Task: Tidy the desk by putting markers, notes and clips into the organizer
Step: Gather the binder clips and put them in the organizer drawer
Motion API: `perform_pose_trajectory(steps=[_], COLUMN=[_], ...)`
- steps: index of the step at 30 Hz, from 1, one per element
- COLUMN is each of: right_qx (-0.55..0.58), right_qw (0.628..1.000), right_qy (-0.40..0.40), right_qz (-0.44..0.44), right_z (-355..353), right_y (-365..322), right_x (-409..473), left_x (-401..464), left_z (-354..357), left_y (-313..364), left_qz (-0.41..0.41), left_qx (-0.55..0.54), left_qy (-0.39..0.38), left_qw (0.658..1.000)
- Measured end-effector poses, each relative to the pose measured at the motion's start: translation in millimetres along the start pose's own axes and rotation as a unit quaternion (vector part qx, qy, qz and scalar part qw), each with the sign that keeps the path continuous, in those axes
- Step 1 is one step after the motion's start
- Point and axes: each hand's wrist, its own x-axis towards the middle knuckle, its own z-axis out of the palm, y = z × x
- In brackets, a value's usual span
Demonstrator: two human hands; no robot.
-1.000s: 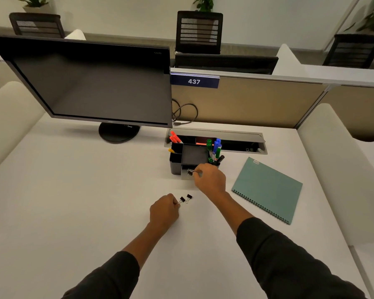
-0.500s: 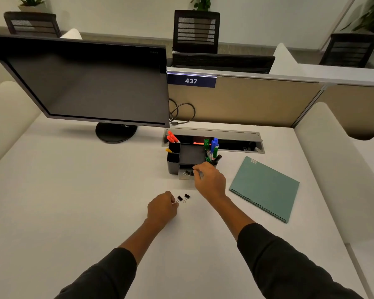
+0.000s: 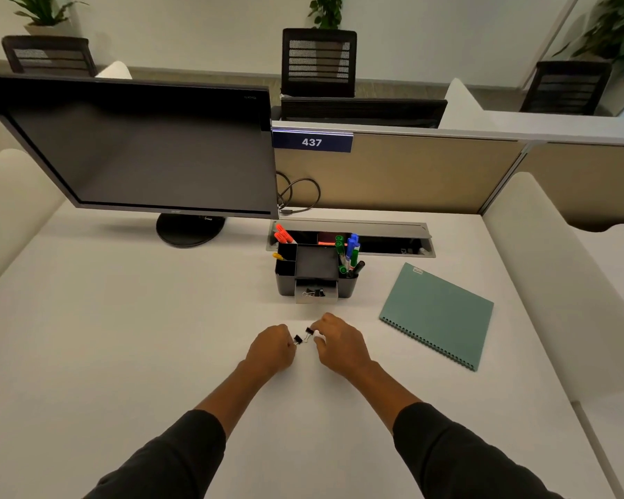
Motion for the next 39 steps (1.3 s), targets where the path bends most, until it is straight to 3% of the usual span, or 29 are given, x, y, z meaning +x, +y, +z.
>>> perform_pose_trajectory(steps=[9,16,25,33,39], right_qx=[-0.097,-0.152,-0.105,-0.065,-0.033], right_qw=[0.988,0.982,0.991,0.995,0.997], right_qy=[-0.118,-0.103,-0.073,-0.072,-0.059], right_qz=[-0.030,-0.052,-0.042,-0.027,-0.024], right_z=[17.3,21.1,16.3,17.4,18.7], right_y=[-2.4,-2.8,-3.2,3.1,10.7], right_x=[2.5,2.3,-2.5,-8.7,-13.3], left_x=[-14.0,-21.6,-17.2,13.0,43.8], left_z=[-3.0,-23.8,-63.8,-96.4,-107.6], left_y=[-11.2,-21.9,6.1,36.1,48.9], left_qz=[0.053,0.078,0.140,0.184,0.206], left_qx=[-0.015,-0.066,-0.116,-0.091,-0.044], left_qy=[-0.002,0.038,0.085,0.107,0.083], left_qw=[0.998,0.994,0.980,0.973,0.974])
